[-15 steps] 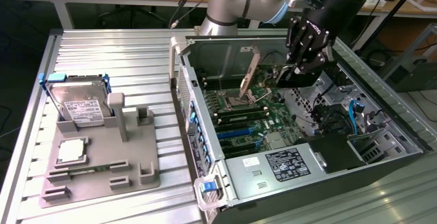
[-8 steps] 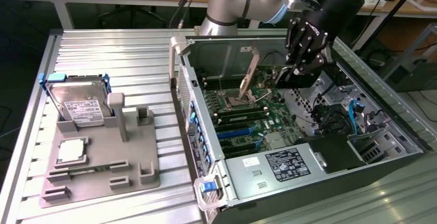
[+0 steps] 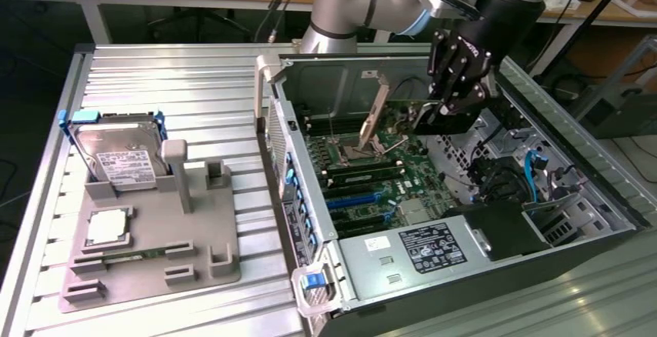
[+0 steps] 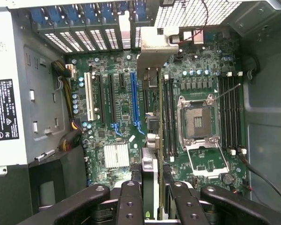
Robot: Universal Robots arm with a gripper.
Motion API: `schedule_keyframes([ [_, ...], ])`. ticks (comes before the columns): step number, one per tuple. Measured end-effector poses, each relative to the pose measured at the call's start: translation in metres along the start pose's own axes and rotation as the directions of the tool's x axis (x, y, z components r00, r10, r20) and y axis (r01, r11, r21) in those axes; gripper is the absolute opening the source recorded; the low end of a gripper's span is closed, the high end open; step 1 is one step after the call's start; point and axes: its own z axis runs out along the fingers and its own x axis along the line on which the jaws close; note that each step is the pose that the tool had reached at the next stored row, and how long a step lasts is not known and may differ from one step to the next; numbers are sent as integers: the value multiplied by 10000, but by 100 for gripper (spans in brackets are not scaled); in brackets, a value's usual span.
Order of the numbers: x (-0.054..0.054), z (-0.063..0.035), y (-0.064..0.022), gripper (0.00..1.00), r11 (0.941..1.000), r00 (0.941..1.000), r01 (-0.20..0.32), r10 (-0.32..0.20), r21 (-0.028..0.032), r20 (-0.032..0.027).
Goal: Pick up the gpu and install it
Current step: 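Insert the gpu into the slot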
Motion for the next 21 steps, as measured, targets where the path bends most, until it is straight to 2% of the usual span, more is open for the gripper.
schedule_keyframes([
  [21, 3, 120, -5, 27, 10000, 10000, 0, 0, 2, 1],
])
